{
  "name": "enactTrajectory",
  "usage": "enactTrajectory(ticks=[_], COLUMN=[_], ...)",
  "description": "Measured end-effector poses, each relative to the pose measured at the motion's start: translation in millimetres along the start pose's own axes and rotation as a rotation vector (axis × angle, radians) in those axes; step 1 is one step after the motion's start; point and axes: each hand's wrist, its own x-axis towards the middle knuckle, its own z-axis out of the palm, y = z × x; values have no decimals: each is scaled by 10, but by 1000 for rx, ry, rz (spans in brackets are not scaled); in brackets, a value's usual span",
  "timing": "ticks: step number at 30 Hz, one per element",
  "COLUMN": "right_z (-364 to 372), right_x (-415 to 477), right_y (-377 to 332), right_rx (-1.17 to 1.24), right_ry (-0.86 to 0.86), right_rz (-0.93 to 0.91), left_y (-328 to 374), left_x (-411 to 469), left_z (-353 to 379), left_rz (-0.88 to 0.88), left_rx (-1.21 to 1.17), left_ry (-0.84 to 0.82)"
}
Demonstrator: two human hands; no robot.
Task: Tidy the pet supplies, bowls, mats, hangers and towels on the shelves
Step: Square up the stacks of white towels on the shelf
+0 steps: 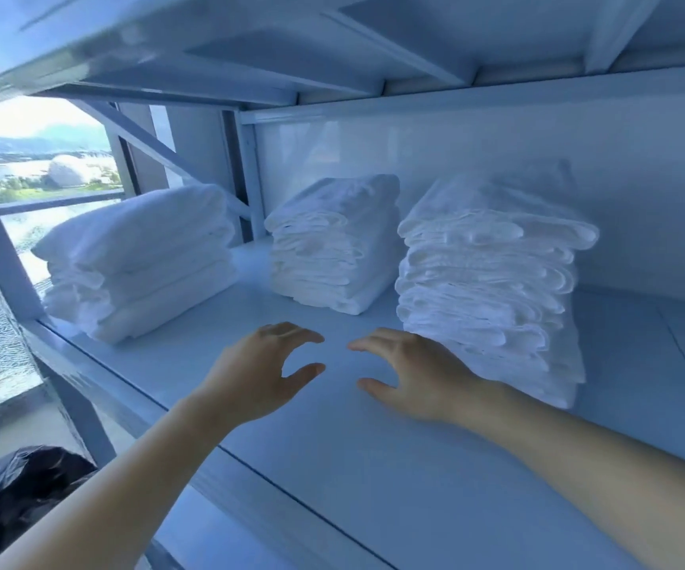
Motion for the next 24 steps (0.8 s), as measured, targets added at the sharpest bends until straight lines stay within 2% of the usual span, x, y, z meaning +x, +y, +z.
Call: enactTrajectory(ticks=[12,24], right_z=[367,487], right_x=[533,1289], right_y=[-404,-732], right_rx=[100,80], right_ry=[-39,-22], right_rz=[-159,-162], left_y=[-555,-1409], left_x=[-468,-287], left_z=[-249,-457], left_rz=[-202,-164], left_rx=[83,142], left_ry=[90,209])
